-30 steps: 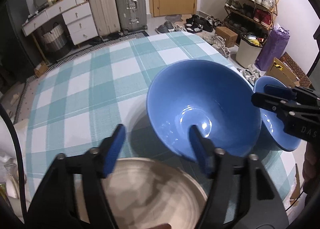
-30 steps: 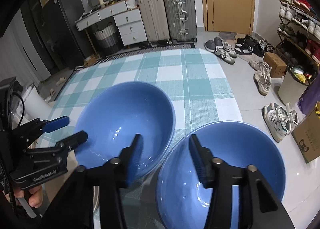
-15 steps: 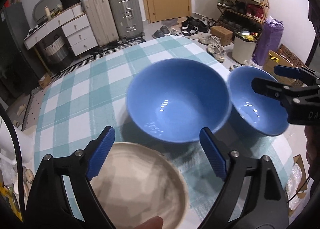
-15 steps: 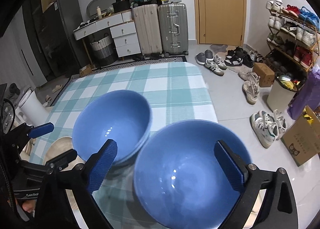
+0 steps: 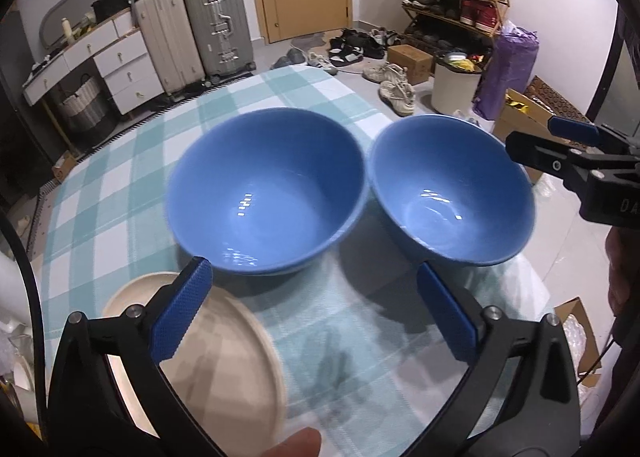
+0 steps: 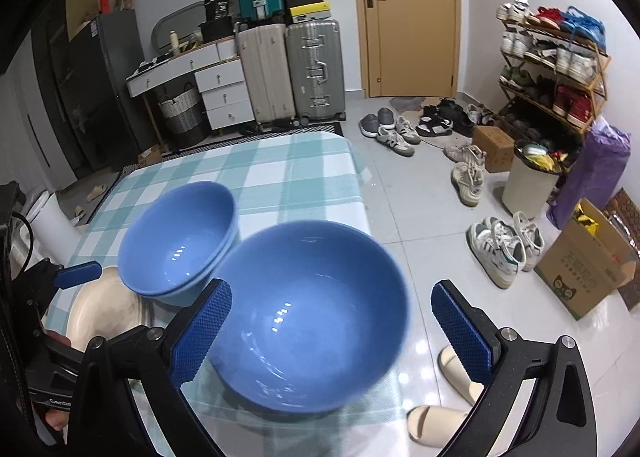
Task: Organize plates and bowls
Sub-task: 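Pull both grippers back from the stacked blue bowls, then move both grippers to the rim of the single blue bowl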
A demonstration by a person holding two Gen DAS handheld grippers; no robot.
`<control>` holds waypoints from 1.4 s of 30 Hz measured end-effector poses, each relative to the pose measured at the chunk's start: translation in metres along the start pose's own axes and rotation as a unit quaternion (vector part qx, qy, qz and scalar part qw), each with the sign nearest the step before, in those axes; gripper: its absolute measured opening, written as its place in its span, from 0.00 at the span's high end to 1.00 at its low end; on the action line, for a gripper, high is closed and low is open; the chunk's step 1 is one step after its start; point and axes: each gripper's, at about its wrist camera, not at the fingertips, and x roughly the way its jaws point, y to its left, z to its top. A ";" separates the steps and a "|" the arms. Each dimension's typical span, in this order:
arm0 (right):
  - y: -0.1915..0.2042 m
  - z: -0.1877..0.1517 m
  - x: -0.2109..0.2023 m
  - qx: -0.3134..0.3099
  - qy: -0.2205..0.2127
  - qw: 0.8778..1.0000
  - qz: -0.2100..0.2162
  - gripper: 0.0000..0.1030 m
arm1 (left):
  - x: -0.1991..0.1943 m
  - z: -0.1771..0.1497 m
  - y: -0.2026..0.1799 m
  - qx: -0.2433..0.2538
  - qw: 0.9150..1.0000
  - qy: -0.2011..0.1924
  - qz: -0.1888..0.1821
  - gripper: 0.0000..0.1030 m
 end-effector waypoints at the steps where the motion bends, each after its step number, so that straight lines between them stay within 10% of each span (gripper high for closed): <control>1: -0.006 -0.002 -0.001 0.005 0.000 1.000 -0.002 0.01 | 0.002 0.001 -0.001 -0.001 1.000 0.001 -0.005 0.01; 19: -0.065 -0.028 -0.012 0.037 0.003 0.999 -0.023 0.01 | 0.011 0.004 -0.053 -0.010 0.995 0.021 -0.098 0.03; 42: -0.056 -0.042 0.013 -0.019 0.007 0.998 -0.056 0.01 | 0.043 0.009 -0.041 -0.053 0.991 0.024 -0.118 0.38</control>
